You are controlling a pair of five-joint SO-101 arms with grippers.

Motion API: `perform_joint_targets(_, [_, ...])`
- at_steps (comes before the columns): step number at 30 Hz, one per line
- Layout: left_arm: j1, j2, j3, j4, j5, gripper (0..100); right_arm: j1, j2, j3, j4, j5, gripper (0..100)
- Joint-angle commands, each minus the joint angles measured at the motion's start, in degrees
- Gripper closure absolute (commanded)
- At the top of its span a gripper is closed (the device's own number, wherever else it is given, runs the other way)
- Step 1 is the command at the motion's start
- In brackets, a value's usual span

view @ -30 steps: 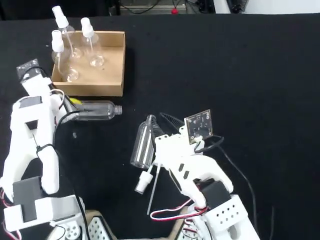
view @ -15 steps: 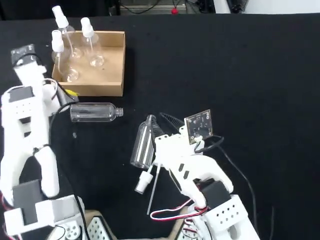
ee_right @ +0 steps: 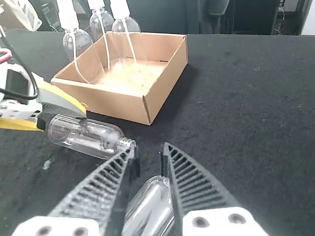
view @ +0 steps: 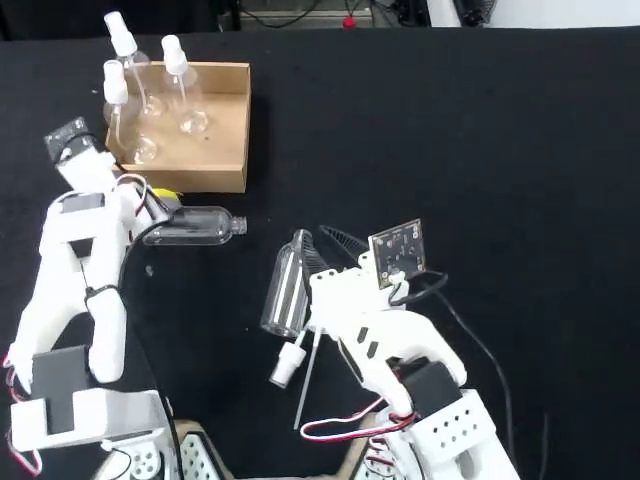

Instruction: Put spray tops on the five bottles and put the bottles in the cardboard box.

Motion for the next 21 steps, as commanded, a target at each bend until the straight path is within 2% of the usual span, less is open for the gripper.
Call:
perform_joint_targets(1, [0.31,-0.88,2.42,-0.53,-1.67,68,1.05,-1.01,-0.31,-1.23,-0.18,91.7])
perform_joint_targets(9, [-0.66,-7.82,2.77,10.55,-4.13,68,1.05,-1.01,-0.31,-1.23,-0.18,91.6])
perform_joint_targets(15, [-6.46,-19.87,2.68,9.49,-9.32,68,1.05,-1.01,-0.31,-1.23,-0.18,91.6])
perform_joint_targets(18, [-6.73,-25.67,2.15,7.82,-19.69,68,1.05,-1.01,-0.31,-1.23,-0.18,91.7])
perform_joint_targets(21, [-2.07,-28.57,-0.13,11.08,-41.23,68,1.05,-1.01,-0.31,-1.23,-0.18,91.7])
